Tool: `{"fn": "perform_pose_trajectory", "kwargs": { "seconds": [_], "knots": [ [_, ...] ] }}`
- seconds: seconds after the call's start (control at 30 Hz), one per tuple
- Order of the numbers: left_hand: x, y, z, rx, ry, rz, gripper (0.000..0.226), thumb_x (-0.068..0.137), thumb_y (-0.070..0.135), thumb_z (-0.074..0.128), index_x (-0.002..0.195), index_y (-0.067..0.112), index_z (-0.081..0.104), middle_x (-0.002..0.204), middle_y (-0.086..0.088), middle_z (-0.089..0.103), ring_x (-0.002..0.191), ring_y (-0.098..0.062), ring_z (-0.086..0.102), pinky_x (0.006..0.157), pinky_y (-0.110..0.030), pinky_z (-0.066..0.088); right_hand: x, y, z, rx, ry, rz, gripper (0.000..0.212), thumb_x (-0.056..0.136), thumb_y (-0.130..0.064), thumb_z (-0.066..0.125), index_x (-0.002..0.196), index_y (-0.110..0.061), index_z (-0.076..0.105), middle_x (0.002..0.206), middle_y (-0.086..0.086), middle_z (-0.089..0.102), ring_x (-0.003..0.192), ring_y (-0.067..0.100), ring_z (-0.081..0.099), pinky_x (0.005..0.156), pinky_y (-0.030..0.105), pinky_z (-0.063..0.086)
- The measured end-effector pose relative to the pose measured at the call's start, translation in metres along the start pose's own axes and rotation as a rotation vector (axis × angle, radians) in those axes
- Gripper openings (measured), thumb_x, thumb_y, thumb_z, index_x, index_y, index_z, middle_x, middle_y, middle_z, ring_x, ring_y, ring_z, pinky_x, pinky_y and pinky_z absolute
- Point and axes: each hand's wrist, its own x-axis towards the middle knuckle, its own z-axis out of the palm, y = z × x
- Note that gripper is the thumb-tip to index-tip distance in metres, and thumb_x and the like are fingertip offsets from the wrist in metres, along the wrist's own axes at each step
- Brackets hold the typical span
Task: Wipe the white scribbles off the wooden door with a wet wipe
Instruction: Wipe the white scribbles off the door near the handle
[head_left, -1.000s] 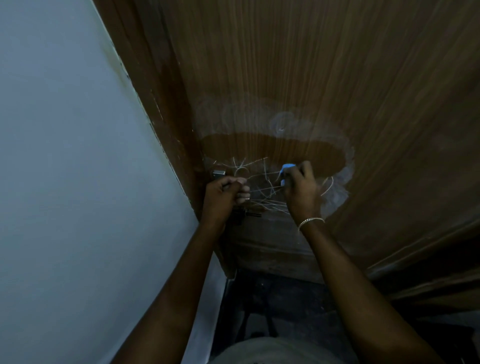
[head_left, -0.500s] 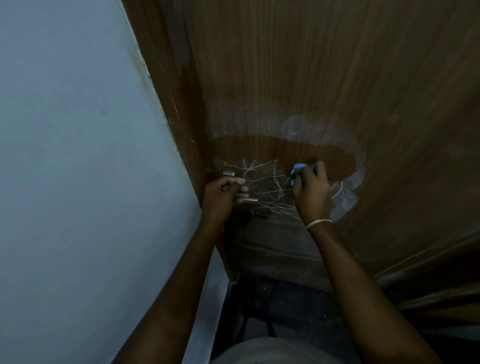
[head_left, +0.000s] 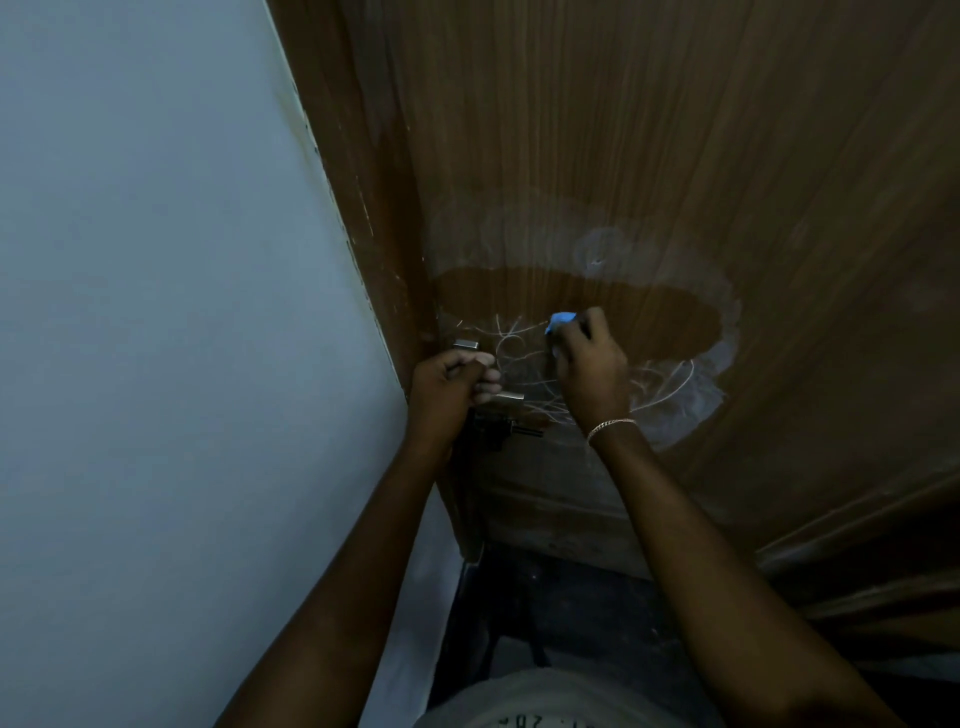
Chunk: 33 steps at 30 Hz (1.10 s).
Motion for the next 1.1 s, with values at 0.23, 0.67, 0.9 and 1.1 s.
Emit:
{"fn": "perform_pose_trajectory", "kwargs": {
  "seconds": [0.23,0.67,0.9,1.1],
  "knots": [
    [0.0,0.002,-0.005,0.002,0.011,0.006,0.017,0.097,0.012,0.059,0.105,0.002,0.071,0.083,-0.006,0.075,0.072,-0.015,0.073,0.065,-0.02,0.059,0.005,0.006,-0.001,0.054,0.117,0.076,0.017,0.09,-0.01,0.062,0.107,-0.01,0.064,0.108,0.002,0.052,0.082,0.01,0.055,0.069,0.019,0.052],
    [-0.001,0.004,-0.006,0.019,0.023,-0.008,0.016,0.097,0.013,0.06,0.104,0.003,0.071,0.081,-0.004,0.074,0.069,-0.012,0.071,0.065,-0.022,0.059,0.021,-0.022,0.012,0.044,0.053,-0.034,0.011,0.09,-0.01,0.063,0.101,-0.008,0.063,0.102,0.006,0.053,0.078,0.01,0.052,0.062,0.02,0.049],
    [0.001,0.008,-0.011,-0.022,0.016,-0.019,0.016,0.096,0.015,0.061,0.104,0.005,0.071,0.084,-0.007,0.075,0.074,-0.017,0.073,0.065,-0.022,0.059,0.012,-0.018,0.017,0.022,0.084,0.002,0.009,0.09,-0.013,0.061,0.097,-0.009,0.063,0.102,0.006,0.054,0.07,0.007,0.049,0.057,0.015,0.041],
    [0.005,0.009,-0.011,-0.026,0.005,-0.013,0.018,0.095,0.019,0.063,0.105,0.006,0.071,0.087,-0.008,0.075,0.077,-0.019,0.073,0.065,-0.022,0.058,0.008,-0.03,0.031,-0.029,-0.11,-0.057,0.016,0.09,-0.014,0.065,0.105,-0.009,0.061,0.115,0.01,0.054,0.084,0.019,0.063,0.066,0.03,0.058]
  ]
}}
